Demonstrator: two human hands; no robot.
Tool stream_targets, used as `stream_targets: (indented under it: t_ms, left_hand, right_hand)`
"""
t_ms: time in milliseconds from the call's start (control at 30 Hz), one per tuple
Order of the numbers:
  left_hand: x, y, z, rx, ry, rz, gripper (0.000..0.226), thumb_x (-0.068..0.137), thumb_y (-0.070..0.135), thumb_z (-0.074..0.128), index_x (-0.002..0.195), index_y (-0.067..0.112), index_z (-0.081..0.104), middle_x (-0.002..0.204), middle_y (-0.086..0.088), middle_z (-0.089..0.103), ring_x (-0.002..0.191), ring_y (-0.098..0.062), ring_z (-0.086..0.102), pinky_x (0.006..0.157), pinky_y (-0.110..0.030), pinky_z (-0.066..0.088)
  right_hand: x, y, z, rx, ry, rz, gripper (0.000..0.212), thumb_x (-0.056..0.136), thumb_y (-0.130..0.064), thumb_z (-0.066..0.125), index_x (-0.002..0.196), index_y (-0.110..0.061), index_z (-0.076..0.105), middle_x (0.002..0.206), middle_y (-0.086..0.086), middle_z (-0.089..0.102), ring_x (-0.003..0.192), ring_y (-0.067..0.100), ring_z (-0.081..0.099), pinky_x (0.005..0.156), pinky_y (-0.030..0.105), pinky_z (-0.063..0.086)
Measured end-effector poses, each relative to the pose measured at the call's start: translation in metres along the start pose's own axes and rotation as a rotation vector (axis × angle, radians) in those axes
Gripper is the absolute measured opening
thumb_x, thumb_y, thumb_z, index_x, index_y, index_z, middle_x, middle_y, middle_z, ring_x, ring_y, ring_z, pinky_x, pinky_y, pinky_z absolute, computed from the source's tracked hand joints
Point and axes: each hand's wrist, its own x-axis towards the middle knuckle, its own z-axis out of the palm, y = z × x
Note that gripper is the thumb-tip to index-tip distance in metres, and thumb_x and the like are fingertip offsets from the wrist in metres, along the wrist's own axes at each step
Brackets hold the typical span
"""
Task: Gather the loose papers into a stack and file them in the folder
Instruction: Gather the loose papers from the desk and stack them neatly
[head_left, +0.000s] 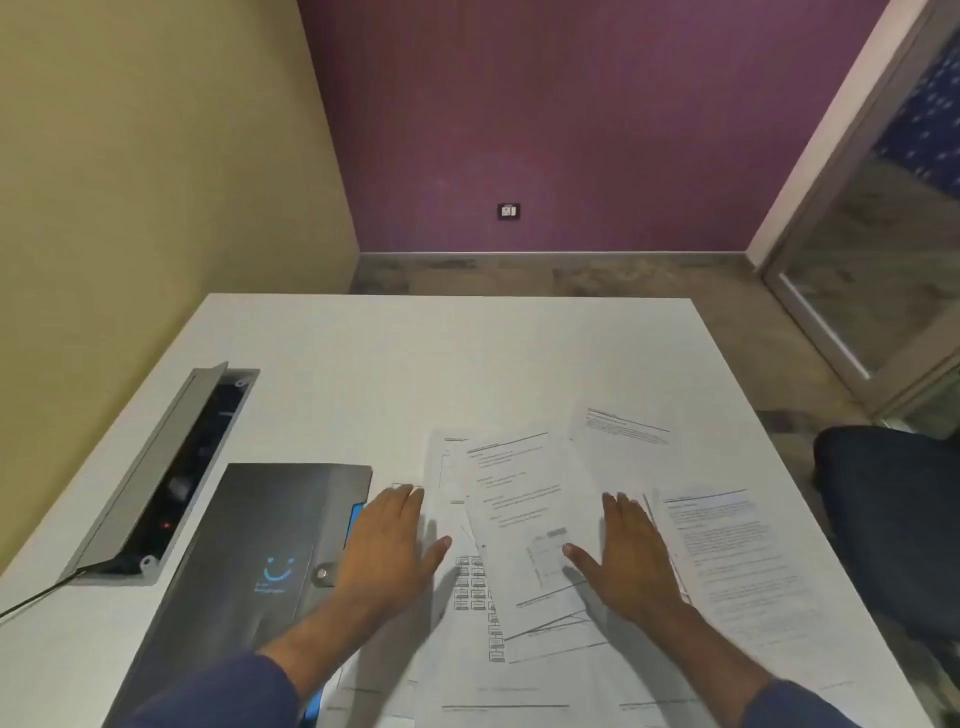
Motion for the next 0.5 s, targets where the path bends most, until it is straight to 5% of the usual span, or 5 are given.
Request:
stream_targets:
  t_ms: [100, 267, 500]
  left_hand:
    - [-0.008, 0.000, 0.017, -0.095, 0.036, -0.085, 0.057, 0.084, 0.050, 0.062, 0.126, 0.011, 0.060, 0.125, -0.003, 0.061, 0.113, -0.024, 0.057, 0.095, -0.037, 0.048]
    - [-0.019, 0.008, 0.045, -0.099, -0.025, -0.194, 0.056, 0.084, 0.053, 0.062, 0.129, 0.019, 0.059, 0.127, 0.000, 0.057, 0.112, -0.021, 0.053, 0.094, -0.035, 0.045]
    - [-0.017, 0.028, 0.064, -0.252, -0.134, -0.279, 0.061, 0.085, 0.057, 0.059, 0.136, 0.024, 0.050, 0.130, 0.004, 0.052, 0.115, -0.016, 0.050, 0.097, -0.031, 0.043]
  right_hand:
    - [0.003, 0.007, 0.014, 0.097, -0.057, 0.088, 0.090, 0.088, -0.059, 0.050, 0.153, -0.010, 0.012, 0.162, 0.010, 0.015, 0.149, 0.024, 0.012, 0.120, 0.038, 0.017]
    - [0.009, 0.008, 0.029, 0.236, -0.071, 0.263, 0.091, 0.080, -0.051, 0.067, 0.148, -0.008, 0.025, 0.154, 0.011, 0.032, 0.142, 0.028, 0.028, 0.112, 0.039, 0.029]
    - [0.014, 0.003, 0.041, 0.073, -0.118, 0.404, 0.087, 0.069, -0.043, 0.080, 0.137, -0.015, 0.035, 0.129, 0.007, 0.052, 0.120, 0.026, 0.050, 0.092, 0.039, 0.045]
